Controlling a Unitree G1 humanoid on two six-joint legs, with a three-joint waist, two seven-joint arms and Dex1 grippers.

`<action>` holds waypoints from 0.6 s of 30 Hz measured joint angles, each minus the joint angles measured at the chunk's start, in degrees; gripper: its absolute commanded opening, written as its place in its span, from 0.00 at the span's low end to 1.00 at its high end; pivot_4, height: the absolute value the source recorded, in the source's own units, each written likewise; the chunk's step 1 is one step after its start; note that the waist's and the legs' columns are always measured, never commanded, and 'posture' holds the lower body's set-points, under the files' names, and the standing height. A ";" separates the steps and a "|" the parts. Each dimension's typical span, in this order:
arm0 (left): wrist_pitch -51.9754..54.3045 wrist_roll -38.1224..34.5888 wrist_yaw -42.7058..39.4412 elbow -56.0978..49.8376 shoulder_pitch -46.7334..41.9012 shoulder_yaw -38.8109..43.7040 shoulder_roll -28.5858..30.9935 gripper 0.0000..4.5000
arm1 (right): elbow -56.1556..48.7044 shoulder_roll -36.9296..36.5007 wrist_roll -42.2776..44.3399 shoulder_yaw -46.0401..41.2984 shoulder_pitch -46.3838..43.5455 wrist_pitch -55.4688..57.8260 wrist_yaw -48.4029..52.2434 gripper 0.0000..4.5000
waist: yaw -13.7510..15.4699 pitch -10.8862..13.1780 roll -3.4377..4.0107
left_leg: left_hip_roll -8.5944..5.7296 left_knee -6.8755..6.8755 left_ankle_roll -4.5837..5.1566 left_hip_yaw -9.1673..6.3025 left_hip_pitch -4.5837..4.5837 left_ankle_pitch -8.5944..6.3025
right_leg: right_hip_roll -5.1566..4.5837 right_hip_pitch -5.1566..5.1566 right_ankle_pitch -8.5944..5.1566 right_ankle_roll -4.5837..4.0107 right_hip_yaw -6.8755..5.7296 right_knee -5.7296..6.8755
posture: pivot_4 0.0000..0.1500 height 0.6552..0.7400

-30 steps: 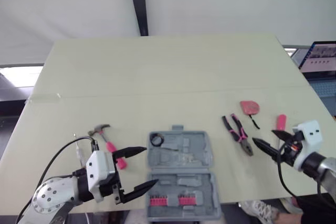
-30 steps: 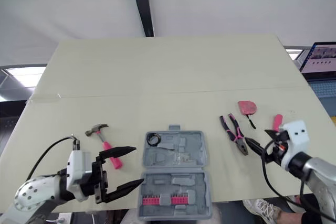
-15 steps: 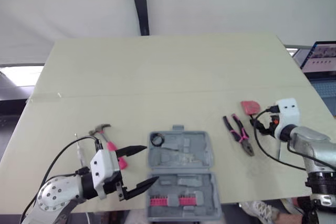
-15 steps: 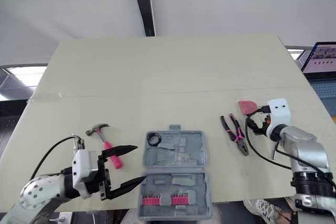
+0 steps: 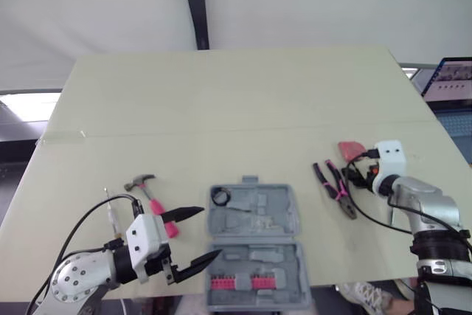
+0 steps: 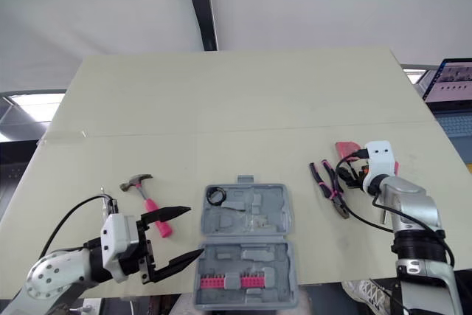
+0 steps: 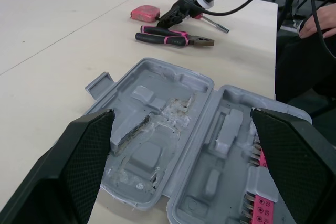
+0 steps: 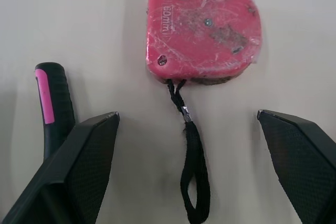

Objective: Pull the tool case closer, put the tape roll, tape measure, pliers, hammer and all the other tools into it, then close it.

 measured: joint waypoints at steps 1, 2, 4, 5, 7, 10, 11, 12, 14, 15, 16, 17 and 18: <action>-0.16 0.00 -0.05 0.00 0.18 0.04 0.01 0.99 | 0.11 0.04 -0.14 0.00 -0.12 -0.06 0.00 1.00 | 0.01 0.00 0.00 | 0.00 0.00 0.00 0.00 0.00 0.00 | 0.00 0.00 0.00 0.00 0.00 0.00 | 1.00 1.00; -0.29 0.00 -0.10 0.01 0.35 0.05 0.02 0.99 | 0.24 0.12 -0.25 0.00 -0.23 -0.12 0.00 1.00 | 0.00 0.00 0.00 | 0.00 0.00 0.00 0.00 0.00 0.00 | 0.00 0.00 0.00 0.00 0.00 0.00 | 1.00 1.00; -0.49 0.01 -0.15 0.02 0.71 0.06 0.03 0.99 | 0.58 0.27 -0.40 0.00 -0.50 -0.23 0.01 1.00 | -0.05 0.00 0.00 | 0.00 0.00 0.00 0.00 0.00 0.00 | 0.00 0.00 0.00 0.00 0.00 0.00 | 1.00 1.00; -0.63 0.02 -0.16 0.02 0.89 0.06 0.03 0.99 | 0.76 0.38 -0.53 0.00 -0.69 -0.29 0.01 1.00 | -0.08 0.00 0.00 | 0.00 0.00 0.00 0.01 0.00 0.00 | 0.00 0.00 0.00 0.00 0.00 0.00 | 1.00 1.00; -0.81 0.06 -0.16 0.03 1.05 0.06 0.03 0.99 | 1.54 0.62 -0.76 0.00 -1.24 -0.71 0.01 1.00 | -0.14 0.00 0.00 | 0.01 0.00 0.00 0.00 0.01 0.00 | 0.00 0.00 0.00 0.00 0.00 0.00 | 1.00 1.00; -1.07 0.21 -0.16 0.03 1.16 0.02 0.03 1.00 | 2.37 0.92 -0.77 -0.02 -1.69 -1.27 0.03 0.87 | -0.31 0.00 0.00 | 0.01 0.00 0.00 0.01 0.01 0.00 | 0.00 0.01 0.00 0.00 0.00 0.00 | 1.00 1.00; -1.19 0.27 -0.16 0.04 1.16 -0.02 0.03 1.00 | 2.48 1.07 -0.75 -0.01 -1.79 -1.38 0.15 0.81 | -0.35 0.00 0.00 | 0.01 0.00 0.00 0.01 0.01 0.00 | 0.00 0.01 0.00 0.00 0.00 0.00 | 1.00 1.00; -1.36 0.35 -0.16 0.04 1.16 -0.04 0.03 1.00 | 2.54 1.30 -0.74 0.02 -1.92 -1.46 0.33 0.70 | -0.34 0.00 0.00 | 0.01 -0.01 0.00 0.00 0.01 0.00 | 0.00 0.01 0.00 0.00 0.00 0.00 | 1.00 1.00; -1.51 0.45 -0.16 0.10 1.16 -0.04 0.04 1.00 | 2.71 1.51 -0.75 0.29 -2.18 -1.67 0.40 0.48 | -0.26 0.00 0.00 | 0.00 0.00 0.00 0.00 0.01 0.00 | 0.00 0.01 0.00 0.00 0.00 0.00 | 1.00 1.00; -1.53 0.50 -0.16 0.14 1.16 -0.04 0.04 1.00 | 2.85 1.53 -0.75 0.35 -2.27 -1.81 0.40 0.38 | -0.16 0.00 0.00 | 0.00 0.00 0.00 0.00 0.01 0.00 | 0.00 0.02 0.00 0.00 0.00 0.00 | 1.00 1.00; -1.57 0.62 -0.16 0.16 1.16 -0.05 0.05 1.00 | 3.00 1.53 -0.76 0.39 -2.30 -2.07 0.40 0.26 | -0.05 0.00 0.00 | 0.00 0.00 0.00 0.00 0.01 0.00 | 0.00 0.02 0.00 0.00 0.00 0.00 | 1.00 1.00; -1.67 0.87 -0.17 0.17 1.16 -0.12 0.07 1.00 | 3.09 1.53 -0.76 0.40 -2.31 -2.21 0.40 0.14 | 0.04 0.00 0.00 | 0.00 0.00 0.00 0.00 0.01 0.00 | 0.00 0.02 0.00 0.00 0.00 -0.01 | 1.00 1.00; -1.83 1.28 -0.27 0.19 1.16 -0.35 0.22 1.00 | 3.16 1.54 -0.76 0.41 -2.32 -2.33 0.40 0.03 | 0.12 0.00 0.00 | 0.00 0.00 0.00 0.00 0.01 0.00 | 0.00 0.02 0.00 0.00 0.00 -0.01 | 1.00 1.00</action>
